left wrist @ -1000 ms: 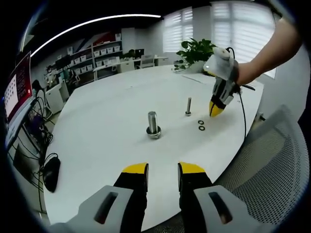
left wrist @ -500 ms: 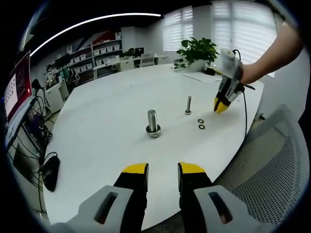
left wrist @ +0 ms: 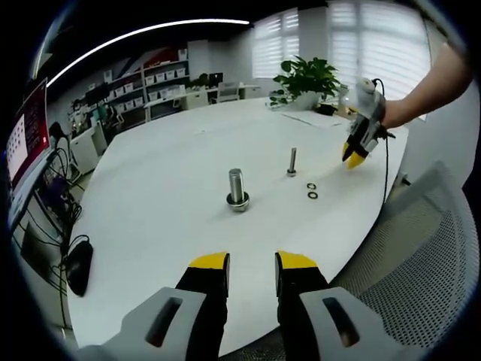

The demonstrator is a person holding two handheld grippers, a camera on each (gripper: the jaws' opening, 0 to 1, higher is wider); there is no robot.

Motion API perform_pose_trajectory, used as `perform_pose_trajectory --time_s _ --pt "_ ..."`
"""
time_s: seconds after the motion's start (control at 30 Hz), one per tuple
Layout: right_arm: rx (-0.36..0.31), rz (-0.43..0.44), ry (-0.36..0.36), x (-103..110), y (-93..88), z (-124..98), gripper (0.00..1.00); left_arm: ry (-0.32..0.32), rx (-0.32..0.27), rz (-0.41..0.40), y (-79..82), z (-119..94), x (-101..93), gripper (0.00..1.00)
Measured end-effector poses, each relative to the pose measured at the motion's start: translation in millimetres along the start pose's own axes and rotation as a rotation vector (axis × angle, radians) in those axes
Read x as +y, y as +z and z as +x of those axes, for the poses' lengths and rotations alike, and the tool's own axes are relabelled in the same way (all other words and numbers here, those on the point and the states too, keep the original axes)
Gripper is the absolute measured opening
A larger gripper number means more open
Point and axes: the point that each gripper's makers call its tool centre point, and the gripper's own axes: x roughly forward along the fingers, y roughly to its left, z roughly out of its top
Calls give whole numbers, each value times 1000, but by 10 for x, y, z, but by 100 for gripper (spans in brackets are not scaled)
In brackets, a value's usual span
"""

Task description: Place the washer onto the threaded stud by aligning its center hole with the stud, sliding it down to the base, and recovering from edge contact or off-axis alignment until the washer reaches the visible bottom stop.

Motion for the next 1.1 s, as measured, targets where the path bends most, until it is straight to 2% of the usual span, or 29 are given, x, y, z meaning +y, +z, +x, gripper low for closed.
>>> perform_pose_trajectory --time_s 0.37,0.57,1.1 --pt "19 88 -55 -382 -393 -162 23 1 5 0 -5 11 7 22" --pt "28 122 -69 -483 -544 -223 23 -3 12 -1 -14 19 -3 22" --pt "78 245 -126 -835 -1122 -383 24 -7 15 -1 -26 31 -10 22"
